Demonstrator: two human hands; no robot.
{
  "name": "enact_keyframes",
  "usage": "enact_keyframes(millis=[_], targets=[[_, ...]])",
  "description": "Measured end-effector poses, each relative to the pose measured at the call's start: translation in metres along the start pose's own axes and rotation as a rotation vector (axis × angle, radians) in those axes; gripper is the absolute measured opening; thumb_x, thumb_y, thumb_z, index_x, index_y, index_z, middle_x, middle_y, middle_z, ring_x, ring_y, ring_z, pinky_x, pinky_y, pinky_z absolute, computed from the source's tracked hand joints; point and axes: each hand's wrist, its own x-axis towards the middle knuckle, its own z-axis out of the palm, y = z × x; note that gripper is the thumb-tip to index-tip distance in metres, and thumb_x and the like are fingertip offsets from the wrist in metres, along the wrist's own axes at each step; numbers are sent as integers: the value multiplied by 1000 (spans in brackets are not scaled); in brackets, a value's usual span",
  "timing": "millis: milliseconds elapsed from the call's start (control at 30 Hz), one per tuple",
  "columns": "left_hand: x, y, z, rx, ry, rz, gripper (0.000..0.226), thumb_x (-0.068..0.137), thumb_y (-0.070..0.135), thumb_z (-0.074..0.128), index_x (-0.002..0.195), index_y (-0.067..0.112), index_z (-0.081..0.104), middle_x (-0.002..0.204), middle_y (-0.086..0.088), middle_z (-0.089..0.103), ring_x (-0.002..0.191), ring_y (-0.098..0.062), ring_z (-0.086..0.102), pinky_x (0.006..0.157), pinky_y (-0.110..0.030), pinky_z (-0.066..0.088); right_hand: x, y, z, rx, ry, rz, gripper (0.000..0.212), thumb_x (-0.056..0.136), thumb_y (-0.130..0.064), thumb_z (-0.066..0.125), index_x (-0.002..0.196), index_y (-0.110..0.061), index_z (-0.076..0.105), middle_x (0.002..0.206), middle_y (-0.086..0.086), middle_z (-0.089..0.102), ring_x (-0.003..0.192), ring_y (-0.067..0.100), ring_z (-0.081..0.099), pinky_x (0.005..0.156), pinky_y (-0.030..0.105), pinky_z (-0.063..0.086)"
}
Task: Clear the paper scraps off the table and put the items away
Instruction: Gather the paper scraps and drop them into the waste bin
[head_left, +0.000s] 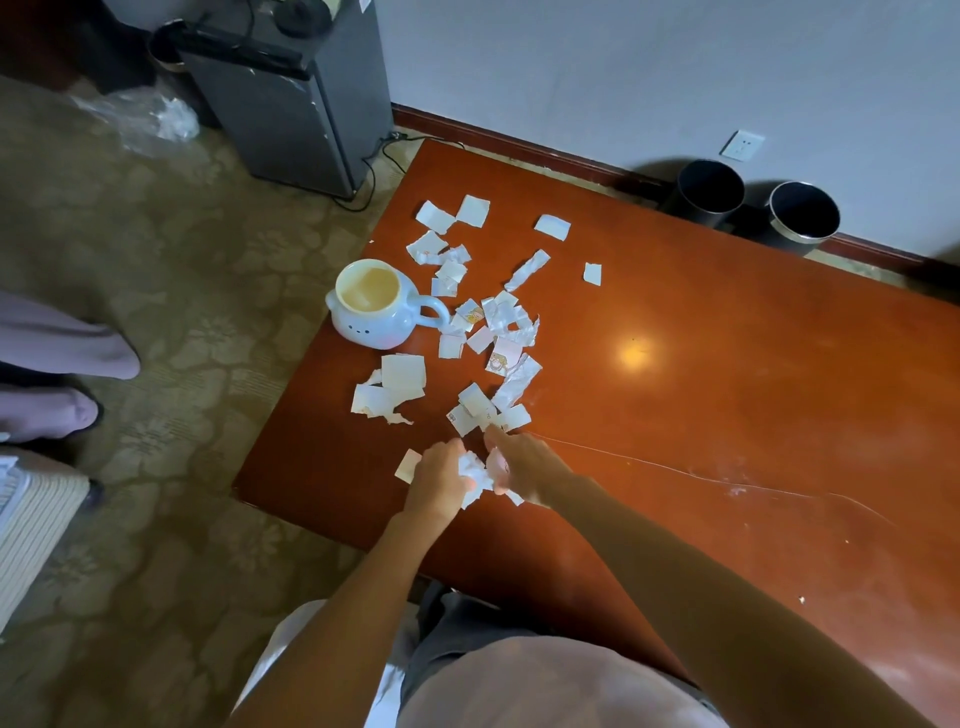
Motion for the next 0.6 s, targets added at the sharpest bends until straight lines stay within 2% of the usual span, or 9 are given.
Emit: enact_keyframes(millis=[167, 267, 333, 400, 467, 533, 600], targets=[[-1, 0, 4, -22, 45, -20, 43, 88, 16, 62, 128, 7, 47, 131, -10, 53, 123, -21, 52, 101, -26, 44, 0, 6, 4, -11, 130, 61, 32, 91, -17, 58, 120, -7, 51, 123, 12, 46, 99, 27, 56, 78, 28, 49], [-2, 2, 4, -66, 72, -8, 52, 85, 9, 65, 130, 11, 39, 135, -10, 51, 127, -23, 50, 105, -32, 42, -3, 10, 7, 87, 153, 92, 24, 86, -16, 64, 105, -4, 56, 122, 9, 39, 86, 21, 48, 74, 28, 50], [-2, 3, 3, -46, 66, 11, 51, 85, 10, 65, 129, 11, 41, 134, -9, 52, 126, -22, 50, 104, -30, 42, -5, 12, 9, 128, 164, 92, 17, 86, -13, 64, 97, -3, 56, 118, 8, 39, 84, 20, 46, 71, 28, 50], [-2, 3, 3, -29, 65, 15, 44, 85, 11, 65, 125, 9, 46, 129, -10, 54, 122, -21, 53, 100, -28, 45, -6, 14, 8, 156, 169, 97, 9, 88, -7, 61, 85, -5, 53, 106, 7, 44, 81, 19, 47, 61, 23, 46], [-1, 3, 3, -32, 62, 10, 41, 85, 11, 65, 122, 7, 49, 126, -11, 55, 120, -22, 54, 97, -27, 48, -5, 20, 6, 243, 181, 130, 24, 89, 0, 57, 72, -12, 44, 86, 4, 49, 76, 15, 51, 48, 16, 38], [-1, 3, 3, -29, 62, -1, 40, 85, 13, 65, 123, 6, 50, 126, -11, 55, 120, -22, 54, 96, -27, 48, -5, 27, 3, 339, 210, 194, 23, 89, 0, 57, 74, -11, 43, 72, 0, 49, 61, 7, 50, 41, 15, 34], [0, 5, 2, -40, 70, -14, 41, 86, 15, 65, 124, 6, 52, 127, -11, 55, 120, -22, 54, 96, -26, 48, -6, 32, -3, 371, 265, 234, 20, 88, -4, 59, 76, -10, 44, 66, -4, 46, 53, 5, 41, 43, 14, 31]])
